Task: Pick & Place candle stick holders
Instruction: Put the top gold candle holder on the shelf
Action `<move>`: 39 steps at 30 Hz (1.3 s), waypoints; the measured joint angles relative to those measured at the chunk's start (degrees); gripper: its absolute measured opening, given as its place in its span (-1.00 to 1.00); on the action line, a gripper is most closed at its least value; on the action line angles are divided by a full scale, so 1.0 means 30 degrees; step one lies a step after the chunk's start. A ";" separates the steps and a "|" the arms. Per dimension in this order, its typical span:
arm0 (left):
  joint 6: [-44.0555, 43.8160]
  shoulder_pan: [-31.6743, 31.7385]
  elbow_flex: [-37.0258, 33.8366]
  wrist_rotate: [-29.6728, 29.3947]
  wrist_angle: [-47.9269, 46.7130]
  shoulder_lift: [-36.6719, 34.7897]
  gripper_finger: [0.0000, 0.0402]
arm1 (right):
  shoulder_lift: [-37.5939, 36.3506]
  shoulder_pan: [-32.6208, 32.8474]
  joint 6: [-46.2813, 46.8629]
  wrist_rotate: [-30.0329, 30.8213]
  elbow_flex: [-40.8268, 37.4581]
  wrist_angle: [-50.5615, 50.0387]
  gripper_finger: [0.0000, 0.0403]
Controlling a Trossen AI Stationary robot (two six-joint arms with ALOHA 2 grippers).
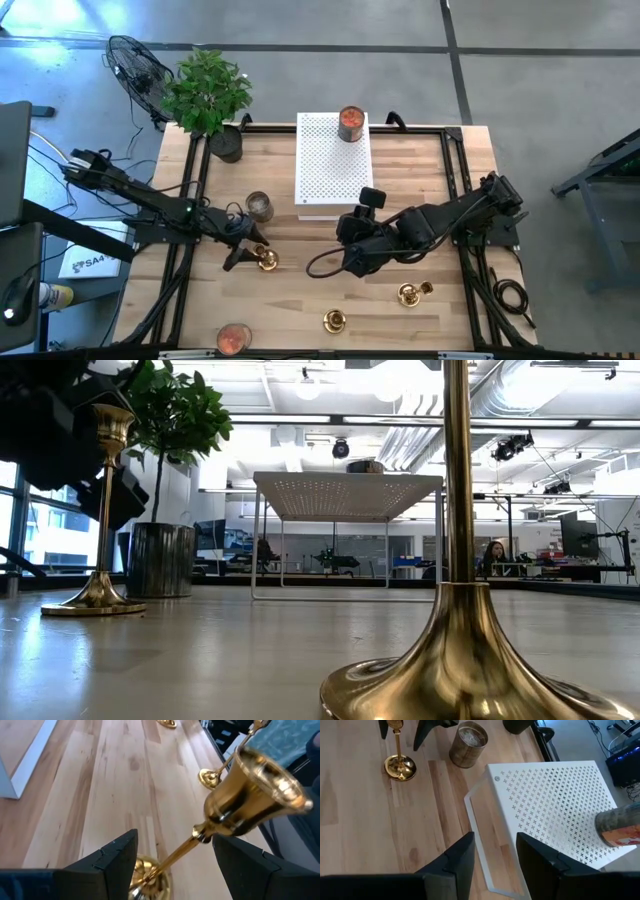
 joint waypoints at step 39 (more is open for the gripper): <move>0.0026 0.0000 0.0022 -0.1816 -0.0372 0.0273 -0.93 | -0.0007 0.0007 0.0488 -0.0707 0.0000 0.0007 -0.30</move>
